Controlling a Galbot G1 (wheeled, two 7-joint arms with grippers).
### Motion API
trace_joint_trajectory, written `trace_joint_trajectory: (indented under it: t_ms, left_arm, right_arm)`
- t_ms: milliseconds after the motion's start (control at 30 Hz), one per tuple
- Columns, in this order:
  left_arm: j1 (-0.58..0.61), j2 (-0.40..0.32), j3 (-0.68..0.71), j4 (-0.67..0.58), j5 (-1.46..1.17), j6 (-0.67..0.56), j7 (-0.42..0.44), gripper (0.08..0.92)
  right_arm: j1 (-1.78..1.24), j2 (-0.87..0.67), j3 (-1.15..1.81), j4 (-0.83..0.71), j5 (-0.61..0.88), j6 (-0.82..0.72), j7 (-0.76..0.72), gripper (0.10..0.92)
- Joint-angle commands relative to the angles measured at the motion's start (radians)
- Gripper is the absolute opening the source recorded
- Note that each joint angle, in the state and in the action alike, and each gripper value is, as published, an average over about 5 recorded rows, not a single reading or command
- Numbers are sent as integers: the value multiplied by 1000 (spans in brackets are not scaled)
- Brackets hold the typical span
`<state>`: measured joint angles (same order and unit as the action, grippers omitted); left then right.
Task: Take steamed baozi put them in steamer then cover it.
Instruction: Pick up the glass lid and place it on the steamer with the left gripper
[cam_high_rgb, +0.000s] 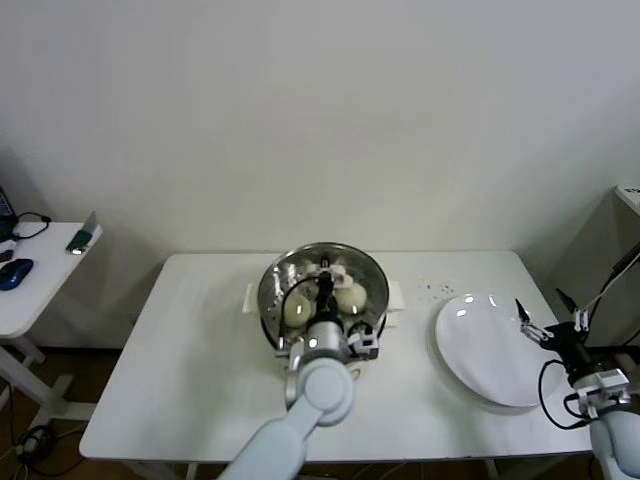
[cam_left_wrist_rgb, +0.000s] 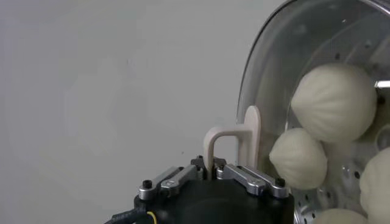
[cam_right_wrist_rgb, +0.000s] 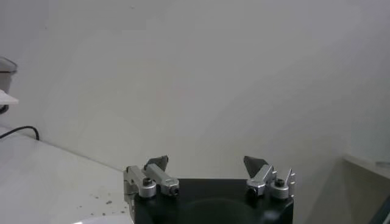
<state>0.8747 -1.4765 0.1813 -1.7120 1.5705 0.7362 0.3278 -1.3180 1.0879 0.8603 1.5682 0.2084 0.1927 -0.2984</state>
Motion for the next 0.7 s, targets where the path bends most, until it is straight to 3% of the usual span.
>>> trace_joint_trajectory:
  t_ms: [33,600,700]
  left_arm:
    - [5,5,-9,10,4,49,3,152]
    - [14,24,-4,5,-14,49,0,154]
    - [16,41,1,-19,-30,49,5,192]
  right_arm:
    - [-1,0,3,-2,0,1,-2,823]
    - [-3,1,8,-3,-3,1,-11,823]
    - [-5,0,9,-1,-4,-4,-15,823]
